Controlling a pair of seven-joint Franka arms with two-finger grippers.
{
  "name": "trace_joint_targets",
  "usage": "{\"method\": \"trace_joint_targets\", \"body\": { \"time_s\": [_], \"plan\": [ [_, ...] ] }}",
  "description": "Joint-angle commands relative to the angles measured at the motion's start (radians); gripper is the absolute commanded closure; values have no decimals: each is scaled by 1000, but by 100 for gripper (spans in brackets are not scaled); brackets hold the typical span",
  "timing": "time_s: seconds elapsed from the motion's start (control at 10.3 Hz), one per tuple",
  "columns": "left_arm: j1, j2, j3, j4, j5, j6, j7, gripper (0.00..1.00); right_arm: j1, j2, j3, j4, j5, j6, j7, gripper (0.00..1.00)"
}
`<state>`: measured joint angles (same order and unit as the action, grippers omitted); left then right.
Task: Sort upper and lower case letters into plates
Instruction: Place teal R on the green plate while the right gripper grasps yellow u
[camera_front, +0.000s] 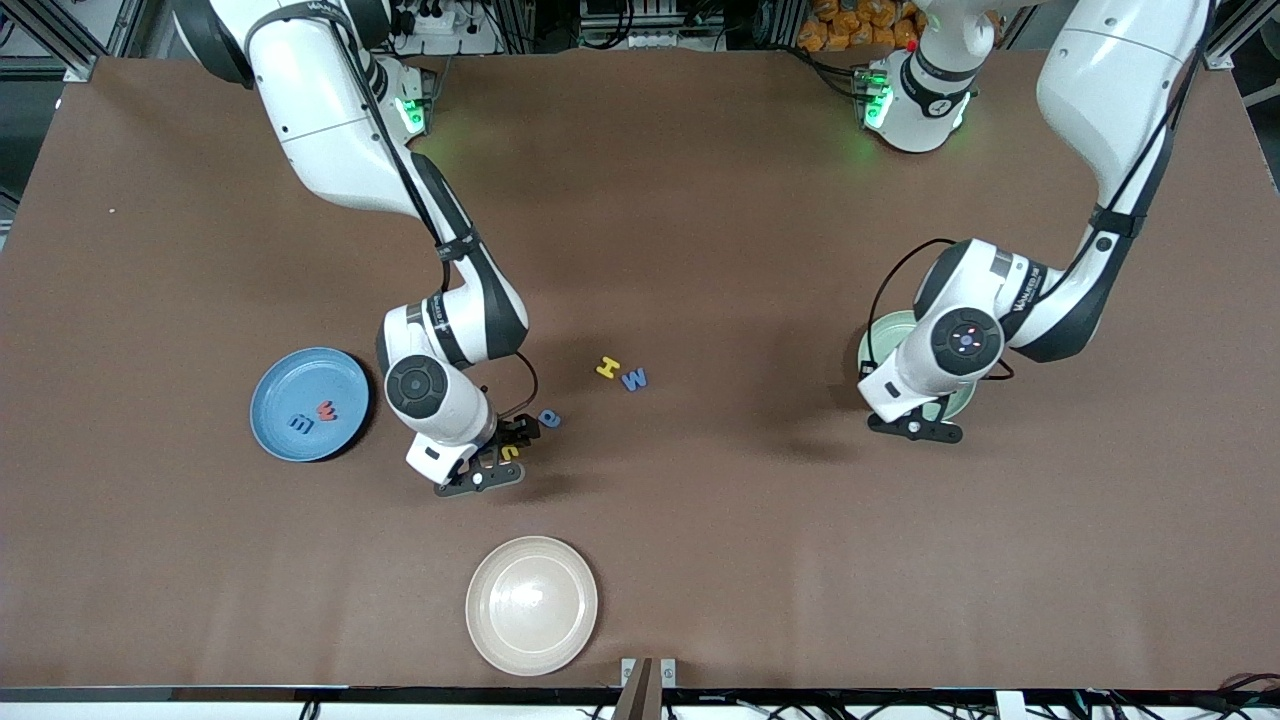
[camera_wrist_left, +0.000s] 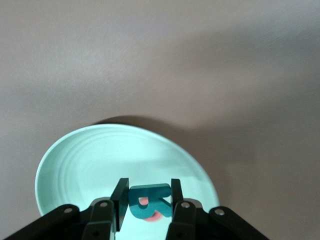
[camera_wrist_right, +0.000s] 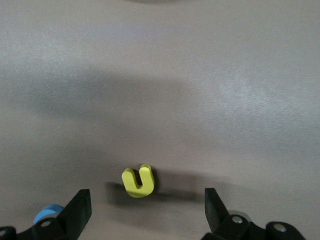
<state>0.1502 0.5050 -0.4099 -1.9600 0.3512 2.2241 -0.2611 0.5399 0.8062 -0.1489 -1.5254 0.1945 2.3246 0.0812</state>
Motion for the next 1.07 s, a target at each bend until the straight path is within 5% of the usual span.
{"method": "trace_joint_targets", "body": {
  "time_s": [0.0,0.19,0.29,0.49,0.58,0.68,0.97],
  "plan": [
    [98,-54,-15,-126,-14,85,100,81,11,24,-4,33,17,-5,15,0],
    [120,-57,-23,-166,-15,115,92,72,23,36,-4,33,10,-2,15,0],
    [123,-53,-23,-163,-15,115,92,10,25,42,-4,33,13,16,15,0],
    [121,-51,-23,-157,-15,115,91,0,26,44,-4,33,14,35,15,0],
    [120,-51,-24,-155,-20,114,88,0,25,44,-4,33,14,33,15,61],
    [114,-54,-27,-148,-27,112,86,0,25,42,-4,34,16,33,17,100],
    [91,-40,-119,-96,-78,111,-86,0,18,36,-4,34,16,32,15,100]
  ]
}}
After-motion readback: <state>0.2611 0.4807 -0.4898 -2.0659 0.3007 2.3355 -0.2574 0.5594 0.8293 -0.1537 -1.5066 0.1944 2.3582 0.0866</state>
